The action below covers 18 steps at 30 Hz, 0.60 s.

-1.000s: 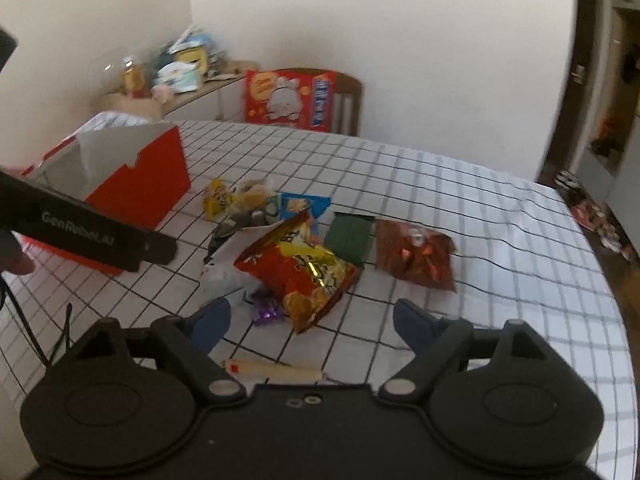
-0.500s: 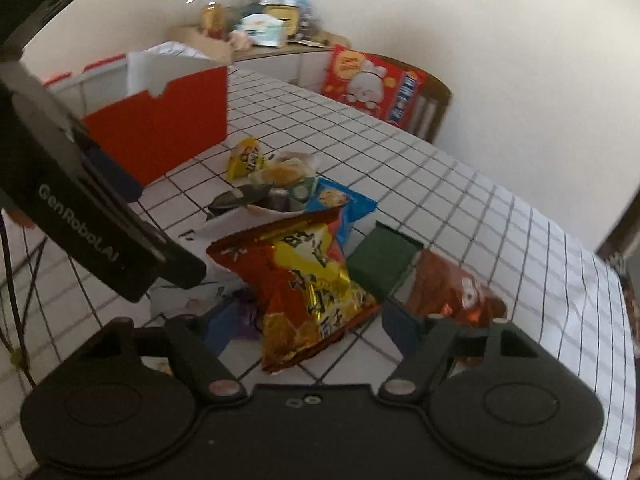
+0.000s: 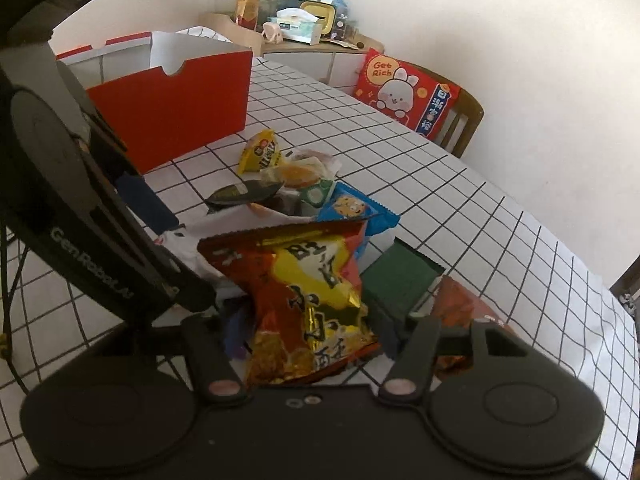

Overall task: Organize snacks
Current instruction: 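Grasp the white wrapper with left tool while right tool grasps red-yellow chip bag, then carry the white wrapper and chip bag over the red box with both tools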

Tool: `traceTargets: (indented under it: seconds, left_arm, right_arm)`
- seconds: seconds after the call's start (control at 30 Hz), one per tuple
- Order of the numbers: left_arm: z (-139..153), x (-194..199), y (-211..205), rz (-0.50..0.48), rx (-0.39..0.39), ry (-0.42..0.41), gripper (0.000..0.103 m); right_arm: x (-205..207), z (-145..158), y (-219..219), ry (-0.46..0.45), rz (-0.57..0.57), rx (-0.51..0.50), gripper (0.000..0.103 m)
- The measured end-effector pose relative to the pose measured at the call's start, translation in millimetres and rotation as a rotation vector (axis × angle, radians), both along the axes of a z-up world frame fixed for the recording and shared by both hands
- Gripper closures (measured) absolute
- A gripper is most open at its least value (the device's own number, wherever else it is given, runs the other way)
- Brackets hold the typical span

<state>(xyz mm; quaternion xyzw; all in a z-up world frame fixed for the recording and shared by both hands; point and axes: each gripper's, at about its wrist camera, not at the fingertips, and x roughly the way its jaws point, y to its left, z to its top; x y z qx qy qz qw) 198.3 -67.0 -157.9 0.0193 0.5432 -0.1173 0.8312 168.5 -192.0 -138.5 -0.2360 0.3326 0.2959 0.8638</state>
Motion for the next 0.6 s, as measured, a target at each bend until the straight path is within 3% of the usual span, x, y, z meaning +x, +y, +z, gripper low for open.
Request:
traceTargets:
  seconds: [0.13, 0.6]
  left_arm:
    - [-0.3, 1.2, -0.6, -0.001, -0.021, 0.012, 0.066]
    - [12.4, -14.4, 4.5, 0.013, -0.036, -0.011, 0.072]
  right_arm:
    - [-0.8, 1.6, 0.0, 0.002, -0.020, 0.008, 0.049]
    - [-15.2, 16.7, -8.1, 0.024, -0.146, 0.066, 0.051]
